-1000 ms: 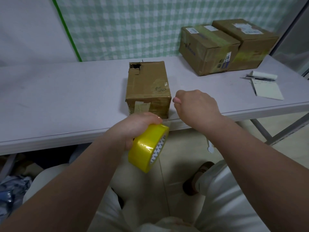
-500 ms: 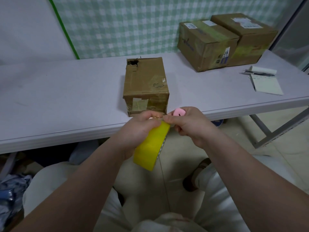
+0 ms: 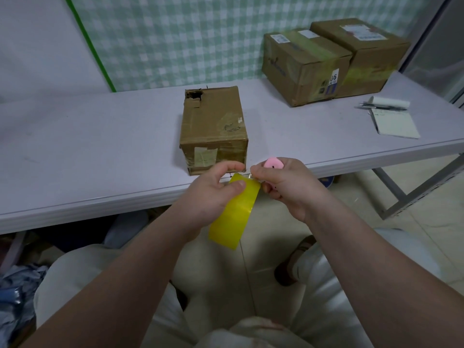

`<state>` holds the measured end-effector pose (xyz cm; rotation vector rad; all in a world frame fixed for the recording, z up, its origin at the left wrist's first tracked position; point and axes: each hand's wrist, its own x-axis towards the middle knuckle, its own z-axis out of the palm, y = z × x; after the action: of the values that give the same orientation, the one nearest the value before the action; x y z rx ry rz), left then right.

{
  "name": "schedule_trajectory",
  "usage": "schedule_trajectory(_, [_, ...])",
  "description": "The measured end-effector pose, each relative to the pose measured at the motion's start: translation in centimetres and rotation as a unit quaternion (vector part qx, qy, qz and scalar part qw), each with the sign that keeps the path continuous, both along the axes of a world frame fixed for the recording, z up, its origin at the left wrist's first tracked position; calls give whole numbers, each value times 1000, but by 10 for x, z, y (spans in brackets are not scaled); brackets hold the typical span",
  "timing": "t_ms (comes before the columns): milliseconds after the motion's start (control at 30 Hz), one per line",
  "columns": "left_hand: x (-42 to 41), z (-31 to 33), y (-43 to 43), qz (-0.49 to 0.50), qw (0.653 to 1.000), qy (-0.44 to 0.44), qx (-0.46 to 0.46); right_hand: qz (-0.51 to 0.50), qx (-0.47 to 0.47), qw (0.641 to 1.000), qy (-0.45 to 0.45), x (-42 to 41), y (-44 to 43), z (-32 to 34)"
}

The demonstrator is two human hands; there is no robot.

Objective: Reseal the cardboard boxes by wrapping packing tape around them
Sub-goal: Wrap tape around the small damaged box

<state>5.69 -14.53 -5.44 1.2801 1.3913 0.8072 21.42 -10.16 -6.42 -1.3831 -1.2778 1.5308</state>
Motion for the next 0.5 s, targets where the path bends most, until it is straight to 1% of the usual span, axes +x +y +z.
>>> schedule_trajectory(233, [-1, 10, -4, 1, 1000, -2, -15, -2, 98, 995, -18, -1, -2, 4])
schedule_trajectory(333, [-6, 18, -7, 23, 1000, 11, -3, -16, 117, 992, -51, -6, 0, 6])
schedule_trajectory(433, [-21, 25, -10, 75, 996, 49, 25, -67, 96, 992, -47, -12, 8, 9])
schedule_trajectory(500, [-34, 28, -10, 112, 984, 120, 64, -98, 72, 990, -75, -10, 17, 9])
